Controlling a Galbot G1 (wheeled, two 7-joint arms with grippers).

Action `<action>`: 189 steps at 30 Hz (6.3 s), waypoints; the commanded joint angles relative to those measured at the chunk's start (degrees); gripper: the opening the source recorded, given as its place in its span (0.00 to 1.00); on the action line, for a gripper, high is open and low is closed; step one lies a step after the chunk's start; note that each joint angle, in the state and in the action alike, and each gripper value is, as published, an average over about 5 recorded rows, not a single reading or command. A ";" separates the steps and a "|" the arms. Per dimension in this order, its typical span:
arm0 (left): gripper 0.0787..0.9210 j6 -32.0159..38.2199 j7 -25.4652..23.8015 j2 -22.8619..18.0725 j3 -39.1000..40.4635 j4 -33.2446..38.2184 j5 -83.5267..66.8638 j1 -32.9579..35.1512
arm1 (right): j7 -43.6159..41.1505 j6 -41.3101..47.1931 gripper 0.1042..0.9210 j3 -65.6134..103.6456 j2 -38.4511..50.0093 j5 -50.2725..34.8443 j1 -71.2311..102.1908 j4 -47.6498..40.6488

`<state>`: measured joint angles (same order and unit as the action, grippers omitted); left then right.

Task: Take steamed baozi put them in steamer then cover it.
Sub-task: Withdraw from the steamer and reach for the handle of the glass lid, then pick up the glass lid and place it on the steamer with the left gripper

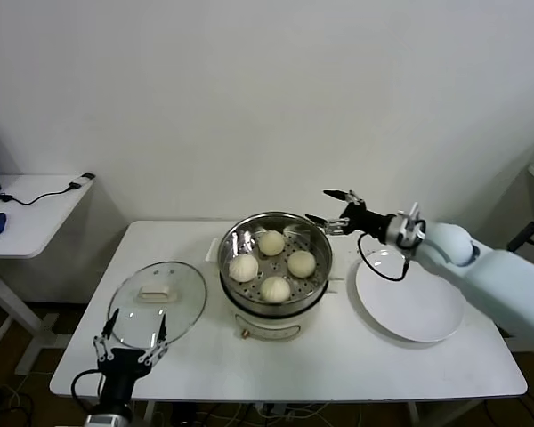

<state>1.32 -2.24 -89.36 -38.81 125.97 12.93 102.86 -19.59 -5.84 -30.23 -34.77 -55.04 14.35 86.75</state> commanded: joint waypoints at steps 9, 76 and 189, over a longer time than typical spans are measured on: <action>0.88 2.42 1.19 2.55 -4.55 -1.74 62.98 -1.32 | 7.56 4.75 0.88 61.46 -15.47 14.82 58.50 11.59; 0.77 -5.16 9.08 11.29 6.45 -51.08 69.08 -40.84 | 5.93 0.21 0.88 66.37 -27.88 32.07 64.36 2.68; 0.08 -46.32 -13.24 -2.58 45.93 -33.48 81.76 -51.91 | 4.11 -4.58 0.88 65.79 -28.13 37.55 56.25 -7.50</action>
<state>-42.20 -17.26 -91.11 7.35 94.40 95.17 51.20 -15.38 -10.37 35.51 -62.86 -17.56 70.60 79.30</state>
